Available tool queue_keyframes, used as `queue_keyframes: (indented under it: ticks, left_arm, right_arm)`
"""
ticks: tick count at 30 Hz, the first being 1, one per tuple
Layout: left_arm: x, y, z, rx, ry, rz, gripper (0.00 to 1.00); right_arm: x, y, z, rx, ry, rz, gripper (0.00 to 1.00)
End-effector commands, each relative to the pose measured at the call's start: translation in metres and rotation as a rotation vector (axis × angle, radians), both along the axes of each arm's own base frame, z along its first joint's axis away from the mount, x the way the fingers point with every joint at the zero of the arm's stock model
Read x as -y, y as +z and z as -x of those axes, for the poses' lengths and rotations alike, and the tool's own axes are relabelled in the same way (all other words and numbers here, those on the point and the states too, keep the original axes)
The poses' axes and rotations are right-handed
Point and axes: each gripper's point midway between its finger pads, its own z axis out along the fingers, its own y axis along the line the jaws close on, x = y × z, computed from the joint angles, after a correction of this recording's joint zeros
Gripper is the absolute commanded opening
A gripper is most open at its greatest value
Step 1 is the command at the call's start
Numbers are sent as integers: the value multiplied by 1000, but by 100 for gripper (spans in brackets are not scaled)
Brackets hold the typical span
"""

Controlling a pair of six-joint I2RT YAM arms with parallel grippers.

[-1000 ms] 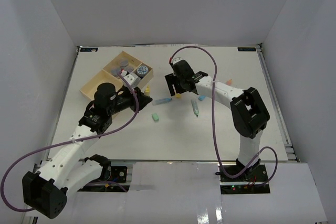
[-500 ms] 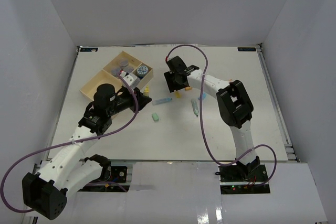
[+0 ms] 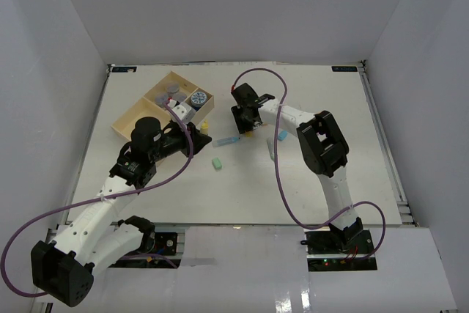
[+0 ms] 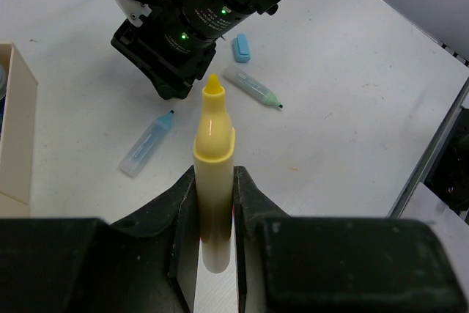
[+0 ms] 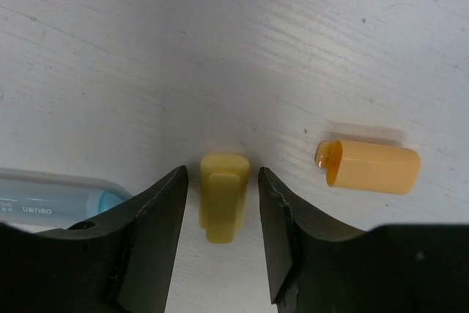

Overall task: Sort the stationery into containers
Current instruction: Pick up the pen cap from the center of the board, then close the pen cap on the pen.

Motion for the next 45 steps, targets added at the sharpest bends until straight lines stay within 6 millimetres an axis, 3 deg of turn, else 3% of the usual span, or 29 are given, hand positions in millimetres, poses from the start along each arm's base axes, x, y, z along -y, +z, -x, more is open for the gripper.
queue_keyframes:
  ticks: [1, 7, 11, 15, 16, 18, 19, 21, 22, 23, 24, 25, 27, 29, 31, 32, 34, 39, 45]
  left_arm:
    - [-1, 1, 0, 9, -6, -1, 6]
    - [0, 0, 1, 8, -14, -1, 6]
    - [1, 1, 2, 12, -21, 4, 7]
    - [6, 8, 5, 19, -47, 31, 9]
    - [7, 9, 6, 23, -57, 35, 9]
    - [10, 15, 5, 33, -74, 46, 9]
    - [12, 18, 4, 38, -81, 52, 9]
    - [18, 29, 0, 44, -104, 68, 10]
    - [20, 34, -1, 45, -112, 74, 10]
    - [24, 51, -3, 74, -125, 89, 10]
    - [27, 52, -6, 67, -138, 92, 10]
    - [30, 57, -7, 77, -147, 97, 10]
    - [34, 74, -12, 119, -153, 108, 10]
    - [40, 74, -18, 123, -160, 99, 10]
    - [45, 70, -21, 113, -165, 93, 10]
    - [46, 77, -23, 142, -165, 112, 10]
    - [47, 68, -22, 132, -165, 113, 10]
    - [41, 61, -17, 157, -140, 131, 10]
    - [38, 56, -10, 155, -136, 143, 11]
  right_arm:
    - [-2, 0, -4, -3, -8, -4, 49]
    - [5, -7, -2, -8, -20, 25, 41]
    - [6, 12, -1, 18, -27, 4, 29]
    - [8, 51, 0, 92, -36, -44, 21]
    - [10, 74, 4, 127, -36, -68, 21]
    - [13, 98, 7, 180, -42, -89, 19]
    - [16, 127, 12, 239, -49, -118, 19]
    - [17, 156, 18, 308, -53, -164, 18]
    - [18, 190, 27, 375, -46, -220, 18]
    - [18, 200, 29, 412, -55, -258, 16]
    - [19, 216, 33, 443, -58, -292, 15]
    - [22, 244, 40, 495, -57, -346, 13]
    - [22, 273, 47, 556, -61, -413, 11]
    - [21, 318, 59, 657, -52, -522, 9]
    - [17, 342, 75, 710, -27, -594, 9]
    - [16, 350, 79, 730, -25, -616, 9]
    - [5, 368, 92, 765, -8, -674, 9]
    - [-18, 390, 107, 841, -15, -780, 9]
    - [-46, 394, 121, 885, -3, -831, 9]
